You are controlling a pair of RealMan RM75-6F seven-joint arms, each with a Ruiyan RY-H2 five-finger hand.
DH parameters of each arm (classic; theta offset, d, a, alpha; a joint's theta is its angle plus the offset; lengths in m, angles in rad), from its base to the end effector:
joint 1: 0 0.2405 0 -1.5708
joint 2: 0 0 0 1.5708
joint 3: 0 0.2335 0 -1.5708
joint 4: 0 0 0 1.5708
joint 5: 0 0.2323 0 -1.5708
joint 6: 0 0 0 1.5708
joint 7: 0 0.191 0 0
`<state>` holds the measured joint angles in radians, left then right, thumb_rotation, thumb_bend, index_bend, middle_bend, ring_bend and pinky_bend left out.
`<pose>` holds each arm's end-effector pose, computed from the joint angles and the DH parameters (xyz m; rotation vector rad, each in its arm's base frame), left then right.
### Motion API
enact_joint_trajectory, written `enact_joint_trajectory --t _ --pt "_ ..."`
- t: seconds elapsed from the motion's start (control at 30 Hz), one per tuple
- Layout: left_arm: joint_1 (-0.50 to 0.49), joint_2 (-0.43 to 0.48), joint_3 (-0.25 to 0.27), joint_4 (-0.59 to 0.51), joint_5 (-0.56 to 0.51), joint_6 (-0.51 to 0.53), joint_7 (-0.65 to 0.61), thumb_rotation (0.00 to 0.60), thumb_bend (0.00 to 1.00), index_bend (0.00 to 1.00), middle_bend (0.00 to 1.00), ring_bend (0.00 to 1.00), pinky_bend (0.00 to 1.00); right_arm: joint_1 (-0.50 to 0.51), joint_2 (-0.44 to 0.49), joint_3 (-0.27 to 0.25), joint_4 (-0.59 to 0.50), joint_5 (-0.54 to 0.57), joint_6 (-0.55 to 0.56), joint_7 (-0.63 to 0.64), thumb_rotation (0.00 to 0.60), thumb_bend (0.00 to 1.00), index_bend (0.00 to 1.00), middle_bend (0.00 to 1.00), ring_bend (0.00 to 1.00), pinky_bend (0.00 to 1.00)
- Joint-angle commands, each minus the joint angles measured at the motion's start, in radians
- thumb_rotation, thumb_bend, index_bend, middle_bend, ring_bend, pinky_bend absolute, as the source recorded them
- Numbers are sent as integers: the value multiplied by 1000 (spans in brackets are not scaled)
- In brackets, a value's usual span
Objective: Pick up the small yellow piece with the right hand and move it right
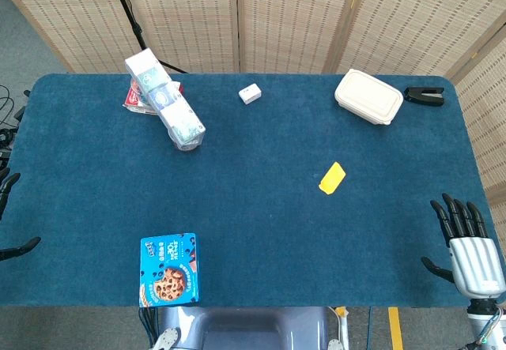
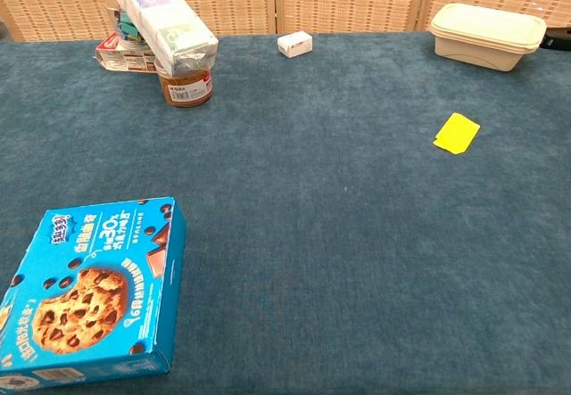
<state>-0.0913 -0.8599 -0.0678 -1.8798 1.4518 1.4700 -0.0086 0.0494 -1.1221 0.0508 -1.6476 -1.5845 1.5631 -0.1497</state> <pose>-0.2675 0.2303 0.1803 -1.3555 -0.9270 -0.9133 -0.2782 -0.2166 0.1321 1.4226 -0.7468 0.8894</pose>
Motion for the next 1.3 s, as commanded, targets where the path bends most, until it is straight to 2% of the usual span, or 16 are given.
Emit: enact_joint_trajectory --t 0.03,0.27,0.53,0.6,0.9,1.13,1.3 --pt "1 0 0 0 -1 1 -2 600 0 0 0 0 0 2 -5 -1 2 -2 -3 -3 600 0 0 0 0 0" --pt "6 6 2 6 7 8 -29 600 0 0 0 0 0 42 -35 1 29 -24 -50 35 600 0 0 0 0 0" --pt "4 7 -2 8 10 11 -44 600 0 0 0 0 0 200 -60 37 75 -50 -234 182 600 0 55 0 0 0" --pt "2 6 -6 4 -3 8 -38 600 0 0 0 0 0 292 -95 84 116 -34 -327 160 600 0 68 0 0 0" --pt "-3 3 -14 0 -34 -2 -23 600 0 0 0 0 0 459 -195 151 228 58 -511 75 600 0 83 0 0 0" --pt "-10 1 -20 -3 -55 -16 -8 600 0 0 0 0 0 544 -264 181 314 166 -626 31 600 0 96 0 0 0" --pt "-16 -2 -23 -5 -69 -26 5 600 0 0 0 0 0 579 -299 175 347 200 -659 -5 600 0 90 0 0 0"
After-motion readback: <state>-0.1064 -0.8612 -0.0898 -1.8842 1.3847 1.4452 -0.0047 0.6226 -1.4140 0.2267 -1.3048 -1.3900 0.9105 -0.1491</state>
